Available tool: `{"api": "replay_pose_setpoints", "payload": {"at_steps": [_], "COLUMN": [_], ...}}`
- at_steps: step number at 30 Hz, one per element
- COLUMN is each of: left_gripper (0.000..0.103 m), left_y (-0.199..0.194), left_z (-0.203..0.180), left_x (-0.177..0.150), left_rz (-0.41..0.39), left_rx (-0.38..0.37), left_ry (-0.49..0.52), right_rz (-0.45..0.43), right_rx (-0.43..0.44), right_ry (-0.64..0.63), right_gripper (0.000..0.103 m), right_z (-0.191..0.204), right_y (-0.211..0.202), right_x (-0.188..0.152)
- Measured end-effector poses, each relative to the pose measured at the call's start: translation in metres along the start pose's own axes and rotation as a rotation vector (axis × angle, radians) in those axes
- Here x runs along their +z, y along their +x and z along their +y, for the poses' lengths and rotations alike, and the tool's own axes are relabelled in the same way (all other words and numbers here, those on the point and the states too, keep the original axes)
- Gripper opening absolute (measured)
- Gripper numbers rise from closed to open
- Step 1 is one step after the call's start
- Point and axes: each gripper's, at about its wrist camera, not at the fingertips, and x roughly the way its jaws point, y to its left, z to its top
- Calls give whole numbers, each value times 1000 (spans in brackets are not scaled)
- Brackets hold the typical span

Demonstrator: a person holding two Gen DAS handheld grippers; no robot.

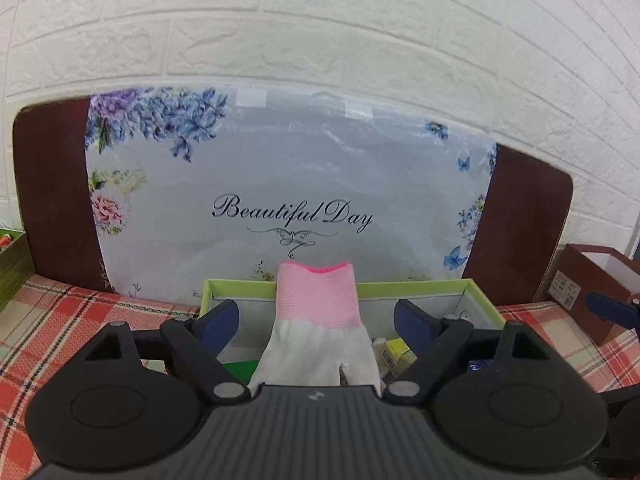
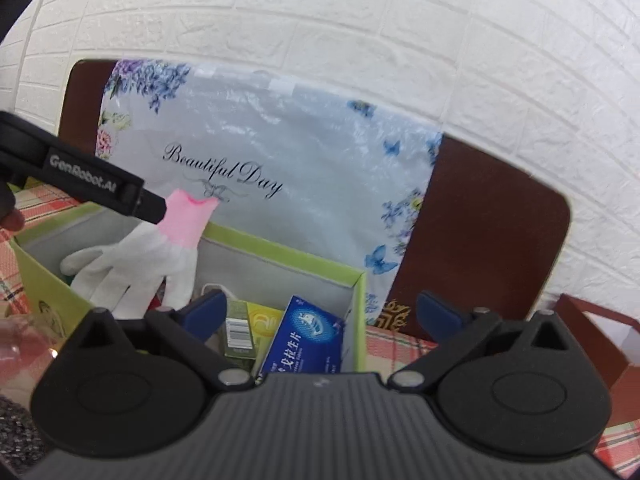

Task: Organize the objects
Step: 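Withdraw both open tools from the box back toward the table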

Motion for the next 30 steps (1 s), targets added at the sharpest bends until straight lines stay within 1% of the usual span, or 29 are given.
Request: {"api": "replay_pose_setpoints", "payload": {"at_steps": [3,7,10,13,16,18,20,22,26,27,30], "left_gripper": [88,91,93,93,93,93,93,93,93,93,93], "left_y": [-36,-83,-112,-134,-149,-154,-159,-162,-158,-155,-146], "left_z": [-7,-17,-20,-17,-15,-13,-9,-4,10,12,20], "left_x": [4,-4,-20,-41,-66,-82,-97,-111,-136,-141,-151], "left_rz": [-33,-61,-55,-35,-11,9,31,52,99,111,132], "left_rx": [16,51,81,75,89,102,99,99,118,114,68], "left_ry": [8,45,70,72,70,70,59,40,7,3,1], "right_rz": [-55,-112,-126,-119,-84,-52,-17,13,84,102,147], "right_rx": [-10,17,2,-6,6,28,53,66,67,75,106], "right_ry": [31,65,72,90,139,186,234,273,304,313,338], "right_gripper": [103,103,103,103,103,103,103,103,103,103,103], "right_z": [-2,-1,3,8,13,16,21,25,35,37,43], "right_y": [-34,-83,-116,-140,-158,-164,-170,-173,-176,-177,-178], "right_x": [12,20,14,-2,-22,-36,-51,-63,-88,-93,-105]}}
